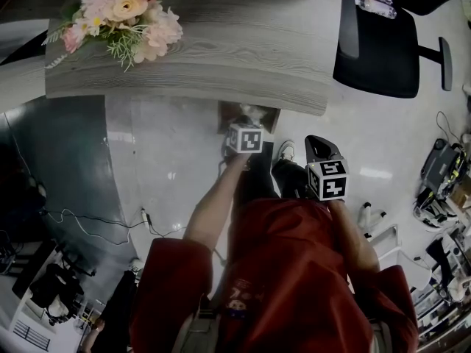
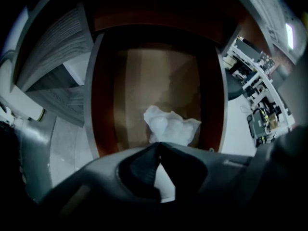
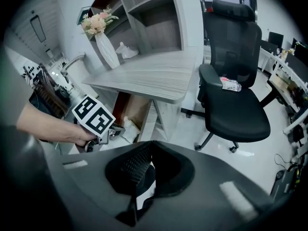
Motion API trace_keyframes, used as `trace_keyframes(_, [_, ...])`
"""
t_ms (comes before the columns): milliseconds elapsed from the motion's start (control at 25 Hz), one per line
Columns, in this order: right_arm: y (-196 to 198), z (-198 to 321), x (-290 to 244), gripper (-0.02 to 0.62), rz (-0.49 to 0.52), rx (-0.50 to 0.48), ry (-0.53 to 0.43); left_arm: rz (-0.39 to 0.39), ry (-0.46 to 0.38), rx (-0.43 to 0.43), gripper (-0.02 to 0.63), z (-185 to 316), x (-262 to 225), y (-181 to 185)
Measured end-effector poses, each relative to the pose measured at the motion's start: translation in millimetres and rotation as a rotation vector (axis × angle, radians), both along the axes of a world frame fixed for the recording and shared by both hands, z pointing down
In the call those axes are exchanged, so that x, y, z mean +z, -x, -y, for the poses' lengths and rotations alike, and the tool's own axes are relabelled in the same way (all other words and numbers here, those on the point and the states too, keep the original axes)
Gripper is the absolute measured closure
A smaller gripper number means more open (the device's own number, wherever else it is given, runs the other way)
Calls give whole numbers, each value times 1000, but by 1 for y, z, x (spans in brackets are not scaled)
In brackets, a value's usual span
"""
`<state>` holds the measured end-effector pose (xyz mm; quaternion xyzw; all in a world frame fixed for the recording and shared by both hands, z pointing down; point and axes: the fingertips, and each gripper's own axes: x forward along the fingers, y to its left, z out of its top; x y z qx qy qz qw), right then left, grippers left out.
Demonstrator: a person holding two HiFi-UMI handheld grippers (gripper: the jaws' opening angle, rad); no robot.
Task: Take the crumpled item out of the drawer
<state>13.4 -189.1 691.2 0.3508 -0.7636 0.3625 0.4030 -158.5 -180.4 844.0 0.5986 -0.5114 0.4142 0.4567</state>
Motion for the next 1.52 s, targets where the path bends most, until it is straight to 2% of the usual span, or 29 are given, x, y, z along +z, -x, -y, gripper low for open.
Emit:
trace_keyframes(160, [-2,-1,-2,594,7,5,-2,18,-23,-16,607,1,-19,1])
trace_keyframes(320, [-2,-4,-5,594,18,9,-6,-12,-41,-29,609,-5,-27,-8])
trace_keyframes(520, [-6,-8,-10,594,27,7,-17,14,-77,-41,609,-11,-40,-10])
trace_keyframes(1120, [-27,-13,-38,594,68,-20,-115,50,-194,-84,609,-29,-125,-26])
trace_keyframes(1520, [-53,-9,-60,594,73,-35,-177,51,-274,-205,609,-53,-181,-33])
